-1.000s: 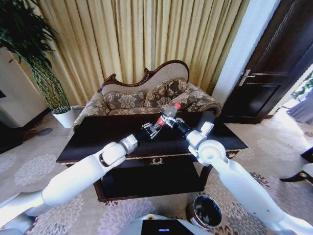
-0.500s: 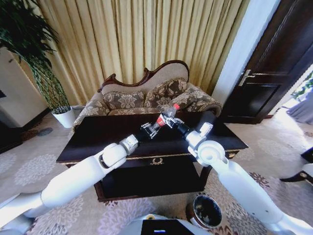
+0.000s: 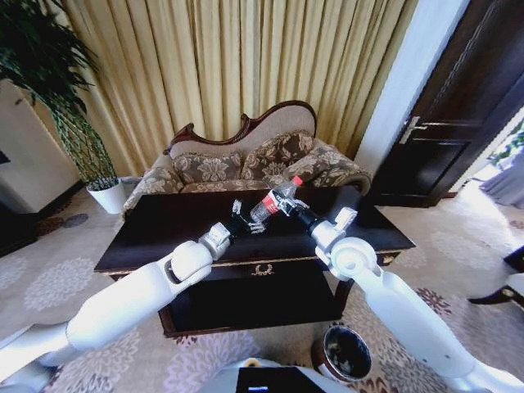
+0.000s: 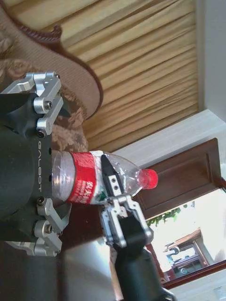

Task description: Move to the front of the table and place the trash on the table into the trash bin.

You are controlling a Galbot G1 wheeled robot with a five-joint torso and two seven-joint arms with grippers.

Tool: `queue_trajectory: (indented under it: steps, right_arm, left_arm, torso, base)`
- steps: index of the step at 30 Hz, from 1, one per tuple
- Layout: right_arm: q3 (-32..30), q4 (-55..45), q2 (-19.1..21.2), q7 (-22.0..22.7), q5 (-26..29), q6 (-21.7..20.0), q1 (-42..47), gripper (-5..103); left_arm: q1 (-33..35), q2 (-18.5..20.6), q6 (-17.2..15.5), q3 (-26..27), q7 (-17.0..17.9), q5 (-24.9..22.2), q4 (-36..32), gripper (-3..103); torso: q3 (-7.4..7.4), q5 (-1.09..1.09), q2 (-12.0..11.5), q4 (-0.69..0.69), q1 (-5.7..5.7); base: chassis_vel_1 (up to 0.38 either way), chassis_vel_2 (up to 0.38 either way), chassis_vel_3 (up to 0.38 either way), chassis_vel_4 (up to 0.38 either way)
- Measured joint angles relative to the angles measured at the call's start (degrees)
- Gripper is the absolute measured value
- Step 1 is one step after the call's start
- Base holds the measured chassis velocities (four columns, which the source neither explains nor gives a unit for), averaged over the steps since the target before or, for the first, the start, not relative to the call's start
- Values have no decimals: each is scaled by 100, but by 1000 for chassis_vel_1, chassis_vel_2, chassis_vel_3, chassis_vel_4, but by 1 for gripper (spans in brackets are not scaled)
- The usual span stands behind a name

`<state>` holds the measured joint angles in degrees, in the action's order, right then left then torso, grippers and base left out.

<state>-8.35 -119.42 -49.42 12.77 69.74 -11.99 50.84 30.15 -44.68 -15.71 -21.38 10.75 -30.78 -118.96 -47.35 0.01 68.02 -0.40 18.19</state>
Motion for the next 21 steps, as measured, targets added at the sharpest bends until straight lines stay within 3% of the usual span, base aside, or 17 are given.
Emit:
queue_trajectory:
  steps: [6,8,12,14,15,17,18,21]
  right_arm:
    - [-35,77,20,41,-101,16,16,31]
    - [-80,102,42,52,-118,22,62,31]
    - [-115,129,62,39,-151,31,99,30]
    - [-156,153,66,31,-165,45,118,30]
    - [-156,153,66,31,-165,45,118,30]
    - [-194,171,52,60,-203,63,144,30]
    - [-194,171,52,60,-203,63,144,30]
    - [-207,172,-19,434,-258,181,211,30]
  left_arm:
    - [278,134,-136,272,-55,-634,-398,100]
    - [584,243,-295,760,-128,-988,-676,100]
    - [935,406,-356,1265,-213,-1094,-877,100]
    - [1531,677,-363,1957,-267,-1099,-1095,100]
    - [1531,677,-363,1957,-267,-1099,-1095,100]
    - [2099,933,-337,2607,-94,-1079,-1272,100]
    - [2099,933,-337,2607,-94,-1079,-1272,100]
    - [2519,1034,-300,3122,733,-1080,-1364,100]
  torso:
    - [0,0,0,0,0]
    - [0,0,0,0,0]
    - [0,0,0,0,0]
    - [0,0,0,1,0]
    - [0,0,0,1,0]
    - [0,-1,0,2,0]
    - [0,-1,0,2,0]
    - [0,0,0,0,0]
  base:
    - [0,0,0,0]
    - [0,0,0,0]
    - [0,0,0,0]
    - [0,0,0,0]
    - [0,0,0,0]
    - [0,0,0,0]
    - [0,0,0,0]
    - [0,0,0,0]
